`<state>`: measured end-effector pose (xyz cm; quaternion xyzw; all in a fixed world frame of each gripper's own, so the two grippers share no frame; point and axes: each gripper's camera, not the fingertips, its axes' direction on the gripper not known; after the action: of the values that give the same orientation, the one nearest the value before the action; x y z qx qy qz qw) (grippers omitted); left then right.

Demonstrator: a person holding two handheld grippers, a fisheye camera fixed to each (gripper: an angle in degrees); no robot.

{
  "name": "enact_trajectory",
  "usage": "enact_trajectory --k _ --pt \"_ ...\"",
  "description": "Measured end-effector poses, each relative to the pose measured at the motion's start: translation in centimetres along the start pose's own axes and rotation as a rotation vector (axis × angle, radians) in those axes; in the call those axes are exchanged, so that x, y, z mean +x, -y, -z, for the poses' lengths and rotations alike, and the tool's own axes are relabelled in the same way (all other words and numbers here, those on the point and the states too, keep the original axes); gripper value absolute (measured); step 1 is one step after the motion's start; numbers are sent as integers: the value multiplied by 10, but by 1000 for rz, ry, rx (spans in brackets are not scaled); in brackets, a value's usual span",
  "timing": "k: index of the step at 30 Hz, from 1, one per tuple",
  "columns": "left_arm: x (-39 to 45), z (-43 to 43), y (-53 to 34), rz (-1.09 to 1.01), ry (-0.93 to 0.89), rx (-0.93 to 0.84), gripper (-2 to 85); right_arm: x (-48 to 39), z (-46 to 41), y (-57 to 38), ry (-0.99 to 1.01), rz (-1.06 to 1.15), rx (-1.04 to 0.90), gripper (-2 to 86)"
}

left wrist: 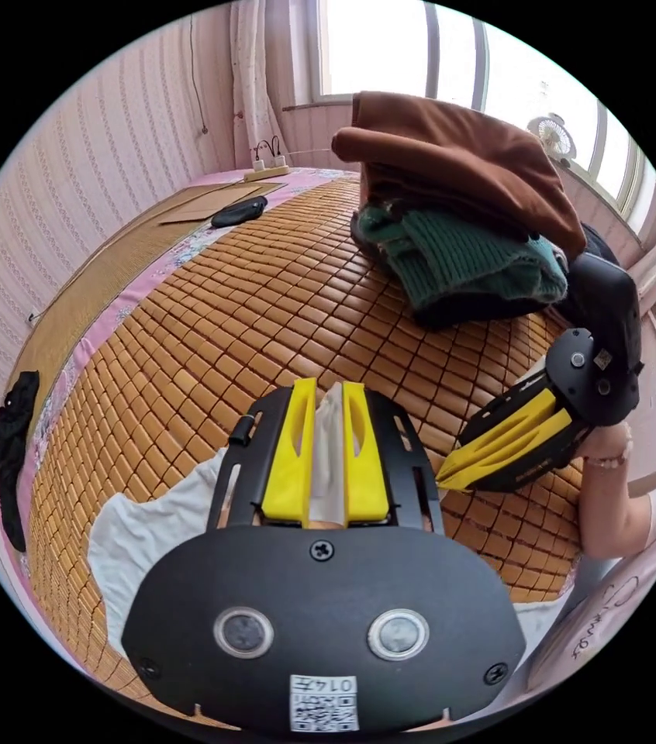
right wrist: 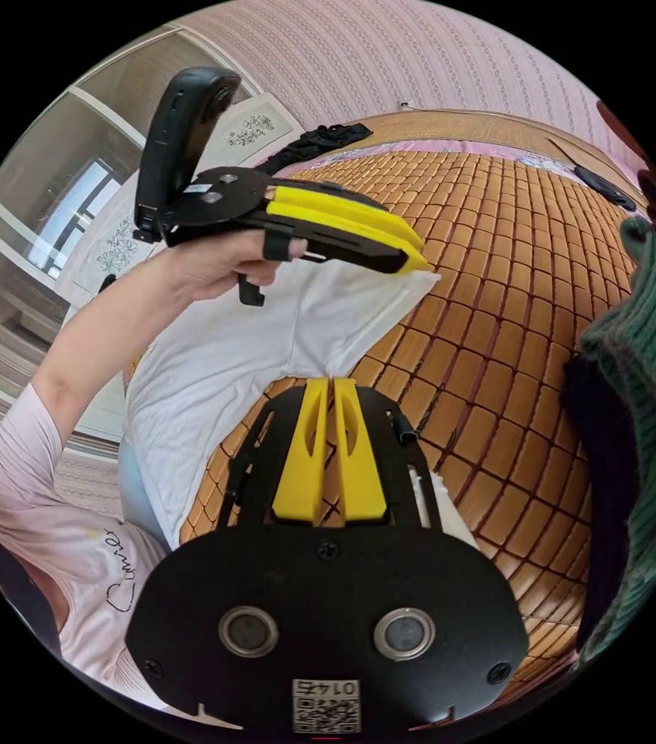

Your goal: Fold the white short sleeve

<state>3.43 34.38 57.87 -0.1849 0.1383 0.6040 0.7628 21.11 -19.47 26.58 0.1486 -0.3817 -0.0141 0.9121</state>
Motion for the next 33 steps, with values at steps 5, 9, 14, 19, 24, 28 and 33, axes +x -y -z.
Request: enact_trajectory --k 5,9,14,19,24,28,33 --pt "-25 86 -45 42 53 86 62 1 -5 1 28 -13 -3 2" --pt "-40 152 -113 126 91 160 62 -2 -6 1 13 0 6 0" --pt "-55 222 -264 280 335 68 59 -20 -8 9 84 86 95 3" --pt "-50 246 -381 342 440 -8 59 -85 -26 35 43 216 180 14" --pt "-37 248 -428 300 495 100 61 -190 -79 113 92 350 174 45" --pt "-59 233 -419 266 404 104 78 -242 -163 214 128 322 61 72" --pt "-102 214 -413 294 279 18 81 -266 -237 292 -80 209 7 105"
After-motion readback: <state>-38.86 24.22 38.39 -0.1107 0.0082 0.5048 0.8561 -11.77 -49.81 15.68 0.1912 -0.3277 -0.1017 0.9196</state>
